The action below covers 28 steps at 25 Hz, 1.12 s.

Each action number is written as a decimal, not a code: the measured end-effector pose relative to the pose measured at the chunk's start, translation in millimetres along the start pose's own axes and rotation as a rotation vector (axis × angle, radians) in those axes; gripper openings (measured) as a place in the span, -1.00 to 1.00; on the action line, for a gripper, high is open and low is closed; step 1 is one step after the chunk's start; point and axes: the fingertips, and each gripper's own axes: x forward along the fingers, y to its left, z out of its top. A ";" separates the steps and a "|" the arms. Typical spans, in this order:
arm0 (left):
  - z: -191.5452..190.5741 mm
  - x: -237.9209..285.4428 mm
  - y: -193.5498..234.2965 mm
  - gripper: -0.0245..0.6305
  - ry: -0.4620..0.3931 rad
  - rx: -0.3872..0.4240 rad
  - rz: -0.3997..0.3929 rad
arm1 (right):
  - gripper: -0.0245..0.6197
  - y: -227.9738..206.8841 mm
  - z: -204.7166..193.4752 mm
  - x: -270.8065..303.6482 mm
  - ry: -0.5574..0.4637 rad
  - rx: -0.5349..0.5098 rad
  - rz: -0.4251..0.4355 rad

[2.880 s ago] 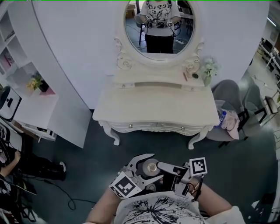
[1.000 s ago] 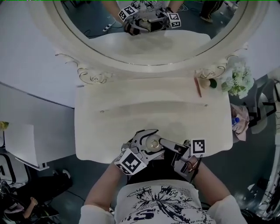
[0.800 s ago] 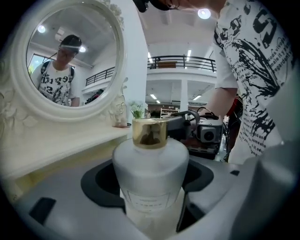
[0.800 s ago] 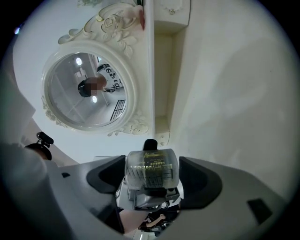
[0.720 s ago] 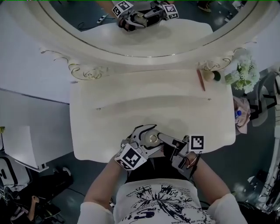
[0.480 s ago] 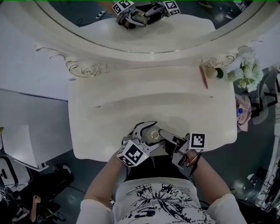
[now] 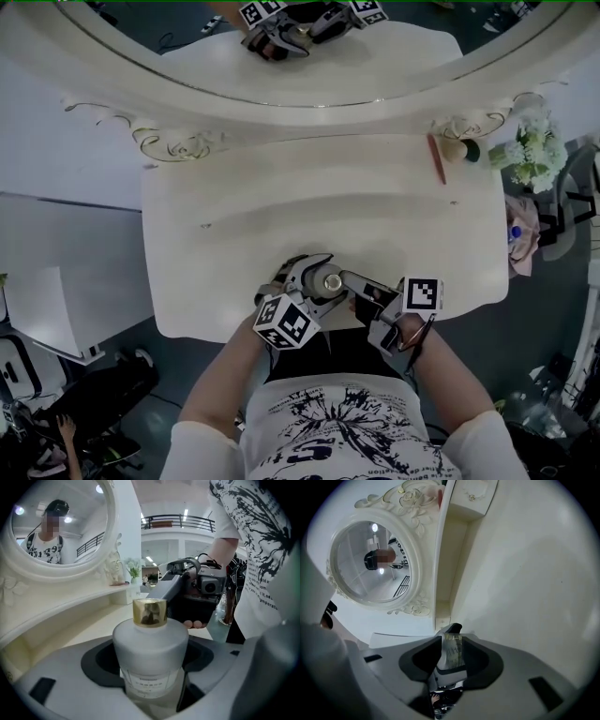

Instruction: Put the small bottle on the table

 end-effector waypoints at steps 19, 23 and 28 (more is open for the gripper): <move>4.6 -24.9 -1.2 0.14 -0.009 -0.064 0.049 | -0.65 6.4 -12.1 6.5 0.030 -0.008 -0.098; 21.9 -38.6 0.8 0.14 -0.043 -0.067 0.077 | -0.74 49.2 -0.5 1.0 -0.021 -0.083 0.019; 59.1 -68.6 13.1 0.14 -0.155 -0.100 0.149 | -0.81 78.9 6.5 -14.0 -0.036 -0.340 -0.029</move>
